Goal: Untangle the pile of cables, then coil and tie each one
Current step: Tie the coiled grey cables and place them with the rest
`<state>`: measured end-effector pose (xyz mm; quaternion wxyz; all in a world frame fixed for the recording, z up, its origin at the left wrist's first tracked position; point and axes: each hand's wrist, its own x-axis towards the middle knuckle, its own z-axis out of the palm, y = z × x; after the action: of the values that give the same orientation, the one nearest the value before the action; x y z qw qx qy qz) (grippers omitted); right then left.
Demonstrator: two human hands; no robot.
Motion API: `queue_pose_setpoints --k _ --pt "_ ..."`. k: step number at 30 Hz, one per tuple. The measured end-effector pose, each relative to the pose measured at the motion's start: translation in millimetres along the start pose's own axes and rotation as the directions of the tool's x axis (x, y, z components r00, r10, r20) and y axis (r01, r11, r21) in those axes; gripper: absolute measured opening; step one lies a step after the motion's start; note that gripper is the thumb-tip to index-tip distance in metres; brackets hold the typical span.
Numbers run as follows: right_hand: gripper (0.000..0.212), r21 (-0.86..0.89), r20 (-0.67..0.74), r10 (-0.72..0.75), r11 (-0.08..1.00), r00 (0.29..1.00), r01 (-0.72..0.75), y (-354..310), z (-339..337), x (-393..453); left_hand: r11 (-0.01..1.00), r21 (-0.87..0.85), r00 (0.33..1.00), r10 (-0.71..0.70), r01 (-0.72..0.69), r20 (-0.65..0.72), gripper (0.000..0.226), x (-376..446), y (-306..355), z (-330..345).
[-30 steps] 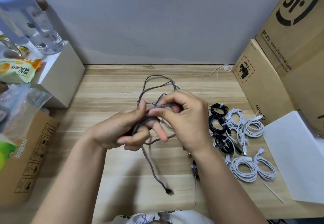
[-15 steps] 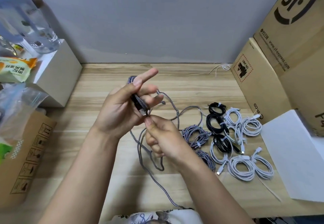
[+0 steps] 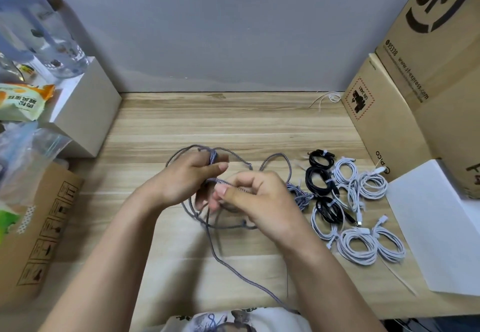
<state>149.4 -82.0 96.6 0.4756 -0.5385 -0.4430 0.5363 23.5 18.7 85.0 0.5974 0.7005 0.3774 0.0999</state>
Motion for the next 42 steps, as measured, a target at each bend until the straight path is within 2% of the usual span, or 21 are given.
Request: queue_pose_setpoints --k 3,5,6,8,10,12,15,17,18,21,23,26,28,31,34,36,38,40,42 --pt "0.009 -0.097 -0.139 -0.117 0.99 0.983 0.104 2.6 -3.1 7.9 0.994 -0.091 0.99 0.072 -0.062 0.117 0.051 -6.8 1.0 -1.1" --pt "0.008 -0.069 -0.172 -0.145 0.989 0.974 0.135 0.5 -2.8 13.0 0.99 -0.135 0.963 0.08 -0.046 0.258 0.068 -10.0 1.6 -2.7" --pt "0.01 -0.04 -0.183 -0.154 0.988 0.971 0.15 -2.1 -2.3 15.2 0.983 -0.184 0.942 0.074 -0.014 0.327 0.07 -11.0 0.7 -4.6" --pt "0.016 0.021 -0.235 -0.171 0.983 0.957 0.181 -5.8 -2.8 19.8 0.942 -0.334 0.89 0.123 0.035 0.439 0.061 -12.1 0.2 -9.2" --pt "0.02 0.062 -0.28 -0.197 0.973 0.939 0.223 -7.8 -2.1 23.6 0.877 -0.478 0.837 0.226 0.048 0.499 0.042 -12.0 -2.0 -13.1" --pt "0.016 0.071 -0.282 -0.23 0.963 0.931 0.259 -8.4 -0.4 25.0 0.791 -0.609 0.769 0.352 0.062 0.535 0.028 -10.5 -0.7 -12.7" --pt "0.022 0.167 -0.24 -0.191 0.958 0.952 0.235 -9.4 1.1 22.9 0.629 -0.772 0.662 0.542 0.087 0.517 0.023 -5.6 6.7 -4.1" --pt "0.027 0.328 -0.186 -0.064 0.937 0.98 0.124 -8.9 -0.2 21.0 0.475 -0.871 0.628 0.641 0.127 0.441 0.022 -3.4 13.8 3.5" --pt "0.029 0.42 -0.138 0.016 0.907 0.99 0.044 -7.6 -0.9 19.8 0.395 -0.909 0.65 0.657 0.135 0.383 0.022 -3.3 18.3 5.4" --pt "0.033 0.619 0.06 0.166 0.768 0.984 -0.167 -0.4 -0.3 14.3 0.211 -0.973 0.784 0.587 0.091 0.201 0.021 -1.9 28.9 2.1" --pt "0.033 0.63 0.119 0.214 0.738 0.97 -0.24 4.5 1.6 10.9 0.188 -0.981 0.863 0.487 0.047 0.134 0.022 0.4 33.9 0.9" --pt "0.04 0.49 0.103 0.289 0.818 0.952 -0.301 7.5 1.4 8.8 0.339 -0.931 0.955 0.295 -0.137 -0.033 0.043 7.6 39.5 13.8" --pt "0.041 0.428 0.119 0.309 0.842 0.944 -0.329 7.1 -0.5 7.7 0.34 -0.913 0.946 0.3 -0.224 -0.12 0.05 8.9 36.2 24.5" --pt "0.037 0.372 0.18 0.309 0.857 0.934 -0.355 5.9 -0.2 3.1 0.381 -0.877 0.942 0.268 -0.294 -0.2 0.042 10.0 39.4 29.6" --pt "0.03 0.321 0.305 0.302 0.86 0.903 -0.396 7.9 4.0 -6.4 0.546 -0.757 0.933 0.204 -0.359 -0.295 0.034 16.0 34.0 22.1" --pt "0.027 0.325 0.344 0.312 0.845 0.886 -0.424 7.4 4.4 -13.2 0.672 -0.666 0.942 0.166 -0.324 -0.291 0.04 17.5 27.7 16.8" --pt "0.027 0.281 0.3 0.337 0.863 0.893 -0.42 4.3 2.2 -16.1 0.811 -0.536 0.968 0.139 -0.233 -0.21 0.053 15.1 21.5 15.9" --pt "0.029 0.067 0.17 0.294 0.949 0.941 -0.308 5.8 -0.6 -14.5 0.925 -0.35 0.985 0.111 -0.151 -0.131 0.055 10.9 18.9 21.4" --pt "0.031 -0.263 0.045 0.124 0.959 0.991 -0.108 8.4 -2.0 -11.3 0.986 -0.13 0.99 0.093 -0.106 -0.104 0.046 7.7 20.0 25.4"
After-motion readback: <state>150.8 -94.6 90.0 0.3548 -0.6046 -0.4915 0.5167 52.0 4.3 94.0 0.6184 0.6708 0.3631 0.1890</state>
